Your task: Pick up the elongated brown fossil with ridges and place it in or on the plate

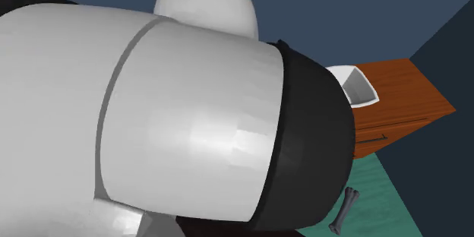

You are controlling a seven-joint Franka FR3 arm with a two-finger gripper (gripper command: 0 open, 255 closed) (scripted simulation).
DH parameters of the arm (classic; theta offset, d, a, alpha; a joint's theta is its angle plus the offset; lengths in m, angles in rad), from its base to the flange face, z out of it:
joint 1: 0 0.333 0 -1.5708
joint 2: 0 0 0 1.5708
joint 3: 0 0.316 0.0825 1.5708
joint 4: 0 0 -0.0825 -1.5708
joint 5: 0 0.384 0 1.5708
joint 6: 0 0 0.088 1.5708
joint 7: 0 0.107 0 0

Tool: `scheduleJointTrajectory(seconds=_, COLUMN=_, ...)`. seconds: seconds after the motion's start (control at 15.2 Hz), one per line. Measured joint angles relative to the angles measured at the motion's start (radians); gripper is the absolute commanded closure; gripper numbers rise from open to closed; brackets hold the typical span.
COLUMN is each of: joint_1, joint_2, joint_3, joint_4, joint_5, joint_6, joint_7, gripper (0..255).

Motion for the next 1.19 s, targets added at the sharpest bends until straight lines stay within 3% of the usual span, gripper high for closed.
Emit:
scheduleJointTrajectory(seconds=0.46, joint_1=0.054, joint_2=0.279, joint_3=-0.014, joint_4=0.225, joint_5=0.0, joint_6=0.064, joint_7=0.046, gripper=0)
scheduleJointTrajectory(seconds=1.19, joint_1=0.089, joint_2=0.417, joint_3=-0.023, joint_4=0.334, joint_5=-0.006, joint_6=0.105, joint_7=0.061, gripper=0)
